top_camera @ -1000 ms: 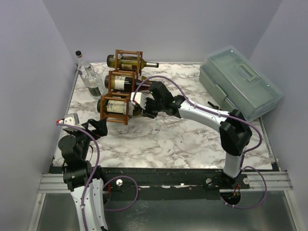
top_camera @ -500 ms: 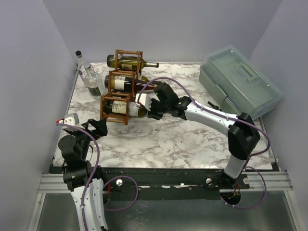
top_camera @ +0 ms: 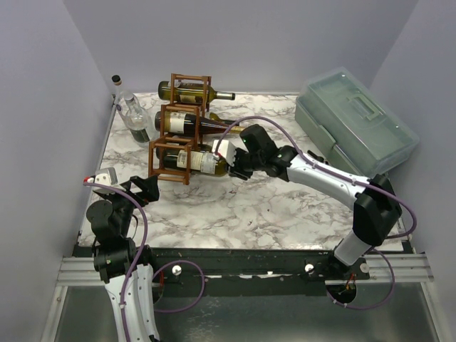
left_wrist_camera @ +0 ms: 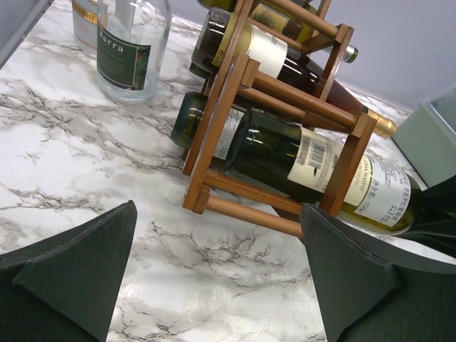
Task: Take the wine bottle off the wine rack
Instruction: Pick up the wine bottle from the wine rack.
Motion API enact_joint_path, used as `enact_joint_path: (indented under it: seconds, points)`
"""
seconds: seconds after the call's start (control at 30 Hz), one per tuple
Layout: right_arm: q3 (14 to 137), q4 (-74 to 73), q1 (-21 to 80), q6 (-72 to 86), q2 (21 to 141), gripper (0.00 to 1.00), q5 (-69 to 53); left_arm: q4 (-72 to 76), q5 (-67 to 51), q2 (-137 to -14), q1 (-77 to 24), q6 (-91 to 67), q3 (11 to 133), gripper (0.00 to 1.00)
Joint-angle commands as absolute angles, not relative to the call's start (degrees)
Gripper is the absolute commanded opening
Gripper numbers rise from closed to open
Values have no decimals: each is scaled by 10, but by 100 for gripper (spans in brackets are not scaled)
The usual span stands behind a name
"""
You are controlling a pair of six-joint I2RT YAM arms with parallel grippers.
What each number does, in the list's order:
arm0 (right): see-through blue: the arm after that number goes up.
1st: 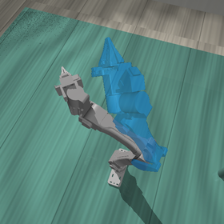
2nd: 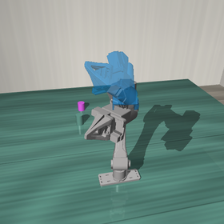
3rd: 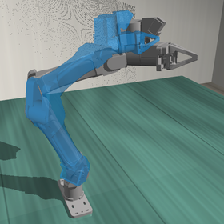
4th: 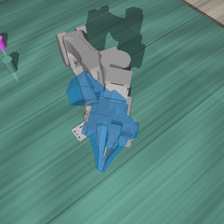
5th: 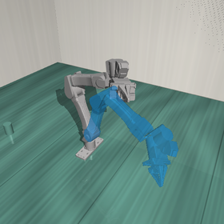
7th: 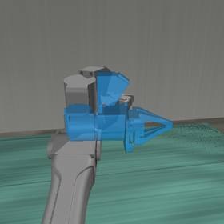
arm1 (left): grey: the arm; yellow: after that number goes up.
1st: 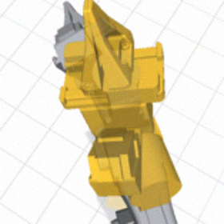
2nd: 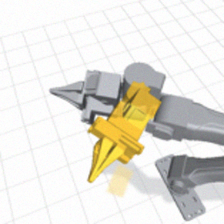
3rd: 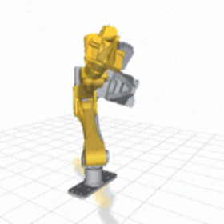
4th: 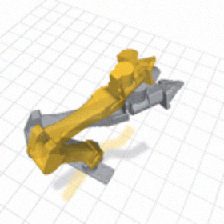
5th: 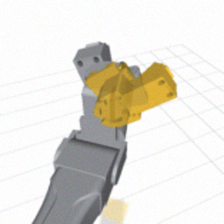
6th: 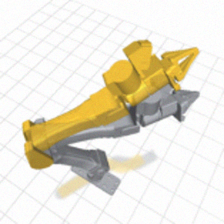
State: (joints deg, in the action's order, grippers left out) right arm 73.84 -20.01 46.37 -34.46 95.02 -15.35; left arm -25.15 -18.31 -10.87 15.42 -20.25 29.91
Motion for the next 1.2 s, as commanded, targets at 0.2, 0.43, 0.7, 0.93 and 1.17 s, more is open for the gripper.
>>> enact_joint_path:
  seconds: [0.2,0.43,0.7,0.93,1.17]
  points:
    - [733,-207,458,-340,870,0,-210,-235,-176,-110,158,-198,293,99]
    - [721,-246,457,-355,848,0,-208,-235,-178,-110,158,-197,293,99]
    - [704,-285,455,-361,816,0,-202,-234,-197,-110,158,-197,296,99]
    - [686,-322,452,-366,784,0,-210,-224,-220,-113,158,-197,296,99]
    - [665,-346,451,-367,752,0,-212,-206,-266,-122,158,-200,296,99]
